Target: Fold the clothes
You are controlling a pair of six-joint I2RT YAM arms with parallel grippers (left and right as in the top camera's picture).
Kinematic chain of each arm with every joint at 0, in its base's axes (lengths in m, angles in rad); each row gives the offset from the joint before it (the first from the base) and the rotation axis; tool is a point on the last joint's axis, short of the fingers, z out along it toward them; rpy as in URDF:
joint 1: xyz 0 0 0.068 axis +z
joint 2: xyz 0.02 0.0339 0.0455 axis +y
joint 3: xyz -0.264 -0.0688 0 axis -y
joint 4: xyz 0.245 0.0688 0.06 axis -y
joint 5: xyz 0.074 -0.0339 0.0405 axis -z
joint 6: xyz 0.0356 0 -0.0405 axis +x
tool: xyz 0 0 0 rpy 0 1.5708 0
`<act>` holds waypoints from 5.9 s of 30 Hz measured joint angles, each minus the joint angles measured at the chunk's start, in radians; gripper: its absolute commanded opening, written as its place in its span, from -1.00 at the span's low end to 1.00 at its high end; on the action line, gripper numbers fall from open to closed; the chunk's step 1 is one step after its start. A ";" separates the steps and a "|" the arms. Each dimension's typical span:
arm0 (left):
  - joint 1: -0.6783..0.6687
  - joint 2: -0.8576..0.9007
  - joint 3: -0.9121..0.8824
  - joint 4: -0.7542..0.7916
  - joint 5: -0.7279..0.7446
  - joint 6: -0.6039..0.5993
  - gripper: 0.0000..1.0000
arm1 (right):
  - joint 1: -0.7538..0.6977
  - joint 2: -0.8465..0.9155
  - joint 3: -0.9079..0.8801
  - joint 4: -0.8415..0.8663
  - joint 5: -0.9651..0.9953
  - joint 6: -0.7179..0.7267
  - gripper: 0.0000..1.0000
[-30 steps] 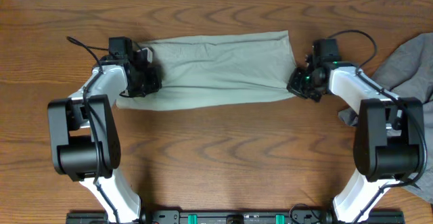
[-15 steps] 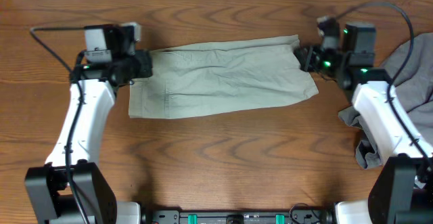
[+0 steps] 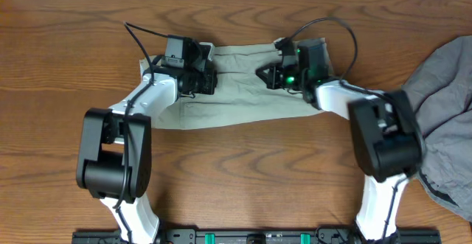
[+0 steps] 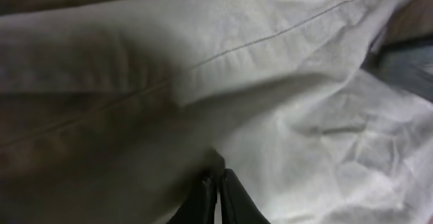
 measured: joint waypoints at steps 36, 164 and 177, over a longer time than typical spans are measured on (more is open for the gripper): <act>0.383 -0.011 0.000 -0.222 -0.095 -0.038 0.53 | -0.389 0.159 0.103 -0.057 -0.317 0.209 -0.97; 0.076 -0.147 0.372 -0.735 -0.898 -0.121 -0.88 | -0.184 -0.246 0.090 -0.866 0.275 -0.222 -0.97; 0.326 -0.225 0.481 -0.753 -0.983 0.109 -0.88 | -0.184 -0.247 0.090 -0.862 0.276 -0.222 -0.98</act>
